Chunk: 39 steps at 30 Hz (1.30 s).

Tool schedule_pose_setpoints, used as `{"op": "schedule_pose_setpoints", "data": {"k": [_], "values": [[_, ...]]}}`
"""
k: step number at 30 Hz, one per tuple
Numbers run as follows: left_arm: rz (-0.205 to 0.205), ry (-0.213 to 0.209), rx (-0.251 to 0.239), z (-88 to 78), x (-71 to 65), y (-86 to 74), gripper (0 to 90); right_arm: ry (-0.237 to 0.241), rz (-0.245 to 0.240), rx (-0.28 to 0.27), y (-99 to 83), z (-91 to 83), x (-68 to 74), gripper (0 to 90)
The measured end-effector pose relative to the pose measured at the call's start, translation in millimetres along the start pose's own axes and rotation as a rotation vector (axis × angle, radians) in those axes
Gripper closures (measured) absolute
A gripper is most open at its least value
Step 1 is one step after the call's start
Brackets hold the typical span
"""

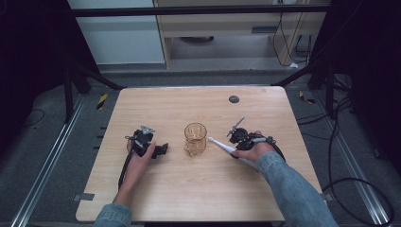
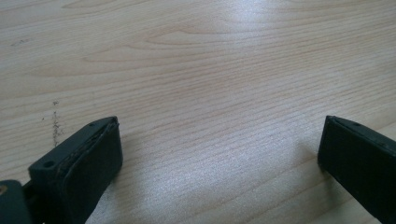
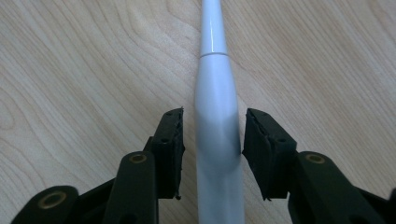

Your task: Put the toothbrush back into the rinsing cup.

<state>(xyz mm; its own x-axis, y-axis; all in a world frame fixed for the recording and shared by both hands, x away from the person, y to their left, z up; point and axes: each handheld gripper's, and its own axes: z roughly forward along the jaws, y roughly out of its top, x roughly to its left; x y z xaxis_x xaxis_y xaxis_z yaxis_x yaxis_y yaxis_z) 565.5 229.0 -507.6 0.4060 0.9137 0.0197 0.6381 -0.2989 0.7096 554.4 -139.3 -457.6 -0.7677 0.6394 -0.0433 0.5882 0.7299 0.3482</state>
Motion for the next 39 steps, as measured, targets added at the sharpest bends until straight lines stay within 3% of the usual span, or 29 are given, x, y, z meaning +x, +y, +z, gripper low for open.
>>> {"op": "schedule_pose_setpoints", "data": {"k": [14, 39], "values": [[0.000, 0.000, 0.000, 0.1, 0.1, 0.1, 0.0, 0.014, -0.007, 0.052, 8.4, 9.7, -4.2, 62.2], [0.000, 0.000, 0.000, 0.1, 0.2, 0.1, 0.0, 0.030, -0.011, 0.070, 12.4, 12.4, -7.4, 66.7]]}}
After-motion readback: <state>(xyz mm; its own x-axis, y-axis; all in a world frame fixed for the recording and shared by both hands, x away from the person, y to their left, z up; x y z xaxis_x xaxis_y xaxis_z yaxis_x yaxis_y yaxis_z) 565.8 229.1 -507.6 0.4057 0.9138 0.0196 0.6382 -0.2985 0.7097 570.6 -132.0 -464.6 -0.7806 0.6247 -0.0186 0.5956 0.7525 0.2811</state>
